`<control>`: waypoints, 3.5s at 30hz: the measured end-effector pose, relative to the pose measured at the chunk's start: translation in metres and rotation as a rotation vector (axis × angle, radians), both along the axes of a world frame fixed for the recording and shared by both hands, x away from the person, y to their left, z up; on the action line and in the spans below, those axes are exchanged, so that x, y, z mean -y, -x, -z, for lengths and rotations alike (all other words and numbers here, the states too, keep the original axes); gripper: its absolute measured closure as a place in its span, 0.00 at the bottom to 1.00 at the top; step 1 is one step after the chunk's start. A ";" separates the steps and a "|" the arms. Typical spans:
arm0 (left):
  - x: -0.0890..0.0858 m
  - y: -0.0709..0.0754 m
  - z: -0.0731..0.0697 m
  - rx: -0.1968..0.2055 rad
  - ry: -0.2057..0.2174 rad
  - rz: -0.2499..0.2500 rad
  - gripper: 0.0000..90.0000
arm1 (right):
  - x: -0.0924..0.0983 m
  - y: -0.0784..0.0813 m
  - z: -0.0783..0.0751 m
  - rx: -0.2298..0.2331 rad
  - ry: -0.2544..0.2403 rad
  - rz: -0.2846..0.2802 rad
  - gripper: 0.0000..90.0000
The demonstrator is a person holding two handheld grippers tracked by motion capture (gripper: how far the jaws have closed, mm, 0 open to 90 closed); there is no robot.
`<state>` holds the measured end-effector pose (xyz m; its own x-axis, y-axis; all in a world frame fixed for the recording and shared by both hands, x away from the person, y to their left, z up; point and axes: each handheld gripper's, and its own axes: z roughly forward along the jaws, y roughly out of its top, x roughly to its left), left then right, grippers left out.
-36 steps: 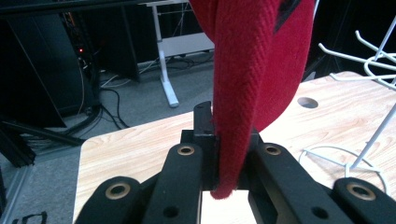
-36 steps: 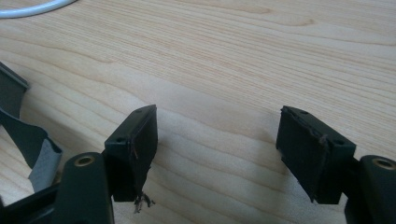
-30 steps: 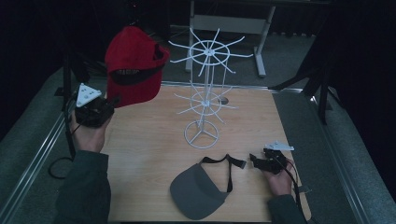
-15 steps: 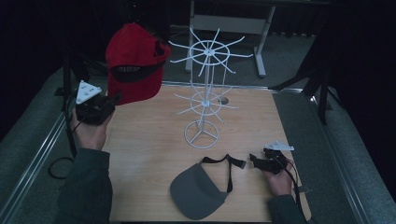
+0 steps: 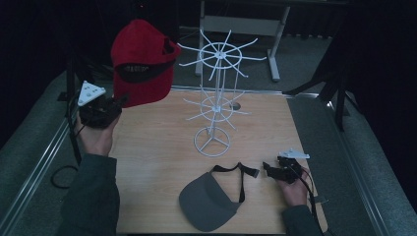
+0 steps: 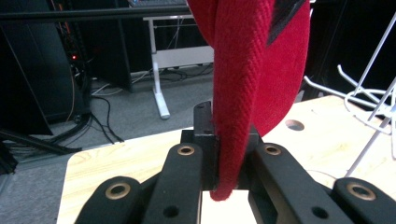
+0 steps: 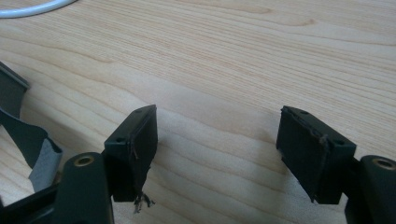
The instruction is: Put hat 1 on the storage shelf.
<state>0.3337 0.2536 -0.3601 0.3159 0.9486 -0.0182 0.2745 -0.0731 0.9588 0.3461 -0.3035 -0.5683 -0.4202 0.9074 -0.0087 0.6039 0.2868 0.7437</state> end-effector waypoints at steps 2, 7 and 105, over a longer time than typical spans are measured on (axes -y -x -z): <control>0.000 0.000 -0.002 0.004 0.002 0.000 0.95 | 0.000 0.000 0.000 0.000 0.000 0.000 0.32; 0.001 0.001 -0.006 0.014 0.020 -0.001 0.95 | 0.000 0.000 0.000 0.000 0.000 0.000 0.32; 0.022 0.008 -0.001 0.089 0.117 0.098 0.95 | 0.000 0.000 0.000 -0.001 0.000 -0.001 0.32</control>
<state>0.3259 0.2314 -0.3587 0.4115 0.9065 -0.0945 0.1856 0.0182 0.9825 0.3459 -0.3034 -0.5683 -0.4210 0.9070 -0.0087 0.6043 0.2876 0.7430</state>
